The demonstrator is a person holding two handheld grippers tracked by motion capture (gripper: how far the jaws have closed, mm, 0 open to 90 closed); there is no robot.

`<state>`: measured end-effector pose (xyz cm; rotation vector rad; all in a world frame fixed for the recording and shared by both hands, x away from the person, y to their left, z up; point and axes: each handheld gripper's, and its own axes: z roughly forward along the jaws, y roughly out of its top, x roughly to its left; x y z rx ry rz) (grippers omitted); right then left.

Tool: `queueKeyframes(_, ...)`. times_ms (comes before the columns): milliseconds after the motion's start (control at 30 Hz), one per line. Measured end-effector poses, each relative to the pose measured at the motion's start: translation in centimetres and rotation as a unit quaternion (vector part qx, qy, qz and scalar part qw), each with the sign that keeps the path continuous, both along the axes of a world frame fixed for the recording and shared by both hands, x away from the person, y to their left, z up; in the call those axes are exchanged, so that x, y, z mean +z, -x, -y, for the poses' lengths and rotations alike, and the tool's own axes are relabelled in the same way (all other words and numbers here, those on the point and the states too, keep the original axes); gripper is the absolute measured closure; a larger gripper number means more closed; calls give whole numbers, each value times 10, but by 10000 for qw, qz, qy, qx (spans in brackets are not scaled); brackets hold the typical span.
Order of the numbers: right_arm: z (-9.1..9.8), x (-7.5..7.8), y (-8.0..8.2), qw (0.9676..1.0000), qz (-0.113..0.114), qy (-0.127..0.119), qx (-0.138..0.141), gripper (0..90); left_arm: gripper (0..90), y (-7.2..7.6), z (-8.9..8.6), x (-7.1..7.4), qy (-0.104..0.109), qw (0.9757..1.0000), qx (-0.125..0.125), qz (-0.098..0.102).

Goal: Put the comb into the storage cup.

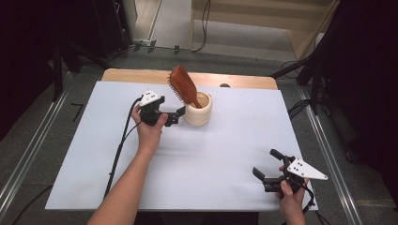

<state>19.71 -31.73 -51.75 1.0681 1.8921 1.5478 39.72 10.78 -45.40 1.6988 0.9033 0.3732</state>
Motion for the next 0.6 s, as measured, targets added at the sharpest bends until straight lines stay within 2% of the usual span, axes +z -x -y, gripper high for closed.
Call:
queueKeyframes(333,0,0,0,10000,0,28,-19,0,0,20,-16,-3,-50,9999,-16,110)
queueKeyframes(600,0,0,0,10000,2,38,-24,0,0,36,-26,-7,40,9999,-28,159)
